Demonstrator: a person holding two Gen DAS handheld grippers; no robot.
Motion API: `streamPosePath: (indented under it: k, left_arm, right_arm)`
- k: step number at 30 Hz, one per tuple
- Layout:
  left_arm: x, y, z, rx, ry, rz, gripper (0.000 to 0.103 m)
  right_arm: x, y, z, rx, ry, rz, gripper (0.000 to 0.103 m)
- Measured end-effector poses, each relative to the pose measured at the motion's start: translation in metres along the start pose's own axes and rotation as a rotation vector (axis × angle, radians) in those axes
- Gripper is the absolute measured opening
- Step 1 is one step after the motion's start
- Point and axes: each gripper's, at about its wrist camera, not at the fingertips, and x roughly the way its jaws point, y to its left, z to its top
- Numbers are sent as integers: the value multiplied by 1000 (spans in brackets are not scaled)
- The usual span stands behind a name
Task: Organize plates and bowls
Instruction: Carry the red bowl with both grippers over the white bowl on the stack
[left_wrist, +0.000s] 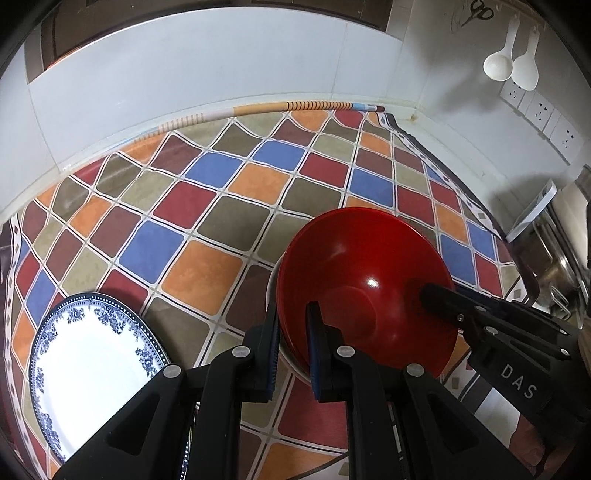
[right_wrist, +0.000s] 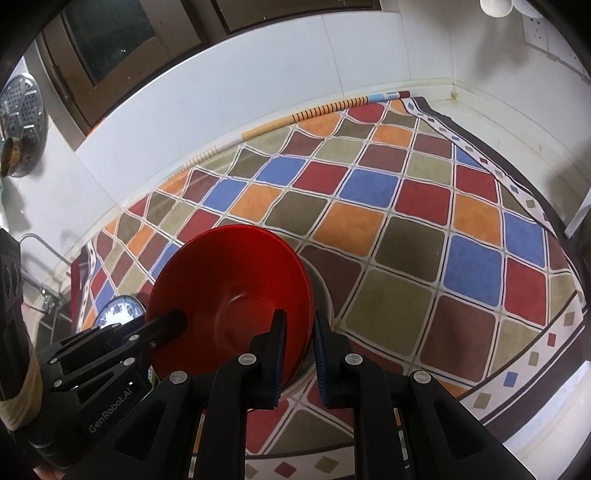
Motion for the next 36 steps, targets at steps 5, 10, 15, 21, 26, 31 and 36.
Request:
streamPosePath:
  k: [5, 10, 15, 21, 26, 31, 36]
  left_arm:
    - [5, 1, -1, 3, 10, 6, 15]
    - [3, 5, 0, -12, 2, 4, 20]
    - [-6, 5, 3, 1, -38, 6, 46]
    - [-12, 4, 6, 2, -49, -3, 49]
    - [-13, 4, 6, 2, -50, 4, 50]
    - [-12, 11, 5, -7, -49, 32, 53]
    - [-5, 20, 3, -16, -32, 60, 53]
  right_arm:
    - [1, 2, -2, -26, -10, -28, 16]
    - [0, 6, -3, -67, -33, -61, 16]
    - [-1, 9, -4, -91, -53, -84, 16]
    - [-5, 6, -4, -75, -76, -79, 37]
    - [-10, 3, -2, -63, -95, -85, 37]
    - [-8, 2, -1, -59, -91, -85, 40]
    - [-4, 2, -1, -55, -88, -103, 46]
